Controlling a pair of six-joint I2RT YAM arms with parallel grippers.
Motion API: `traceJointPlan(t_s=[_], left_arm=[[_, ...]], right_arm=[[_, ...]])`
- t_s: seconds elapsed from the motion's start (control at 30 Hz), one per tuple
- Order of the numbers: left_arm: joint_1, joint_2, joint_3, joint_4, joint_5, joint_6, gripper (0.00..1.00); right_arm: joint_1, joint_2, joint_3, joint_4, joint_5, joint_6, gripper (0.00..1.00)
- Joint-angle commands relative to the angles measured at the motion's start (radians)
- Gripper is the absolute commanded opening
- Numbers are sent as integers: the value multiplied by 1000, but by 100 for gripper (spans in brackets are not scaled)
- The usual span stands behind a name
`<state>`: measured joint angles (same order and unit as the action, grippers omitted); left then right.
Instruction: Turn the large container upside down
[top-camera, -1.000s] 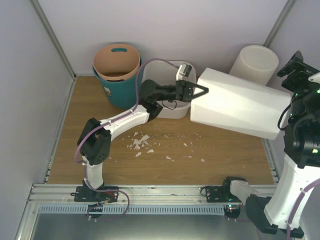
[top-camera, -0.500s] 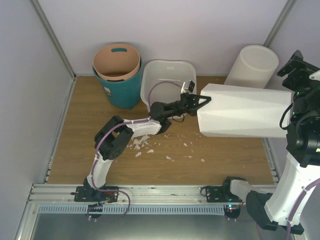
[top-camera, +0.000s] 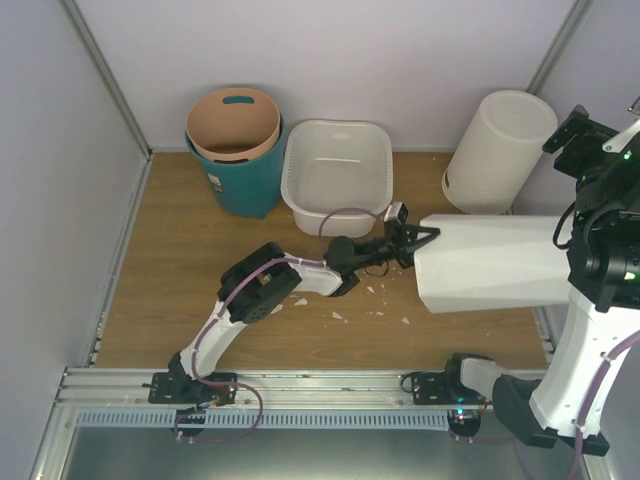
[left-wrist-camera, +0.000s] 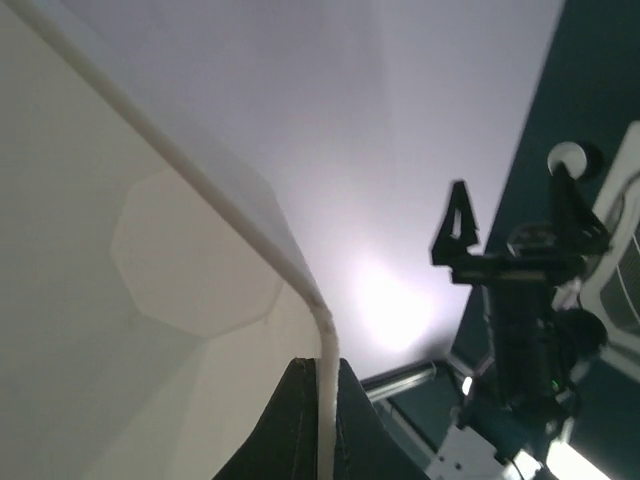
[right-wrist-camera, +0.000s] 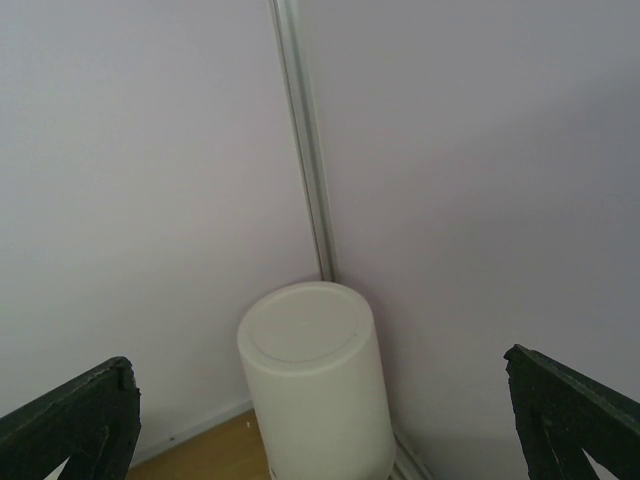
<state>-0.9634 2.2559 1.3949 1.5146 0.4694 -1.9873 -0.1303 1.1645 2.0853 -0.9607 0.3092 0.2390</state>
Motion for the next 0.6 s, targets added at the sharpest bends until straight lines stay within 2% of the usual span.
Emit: traceJointPlan(t_s=[0.0,0.27,0.57], left_arm=[[-53,79,18,303,-109,-74,0],[-104,158,80,332,-145,-107,0],[-110,236,135,334,-154,-156,0]], right_arm=[[-4,-22,-32,-11,7,-23,100],[-4,-25,-97,-3,-10,-37,100],[-4,-14,-150,16,-47,-42,100]])
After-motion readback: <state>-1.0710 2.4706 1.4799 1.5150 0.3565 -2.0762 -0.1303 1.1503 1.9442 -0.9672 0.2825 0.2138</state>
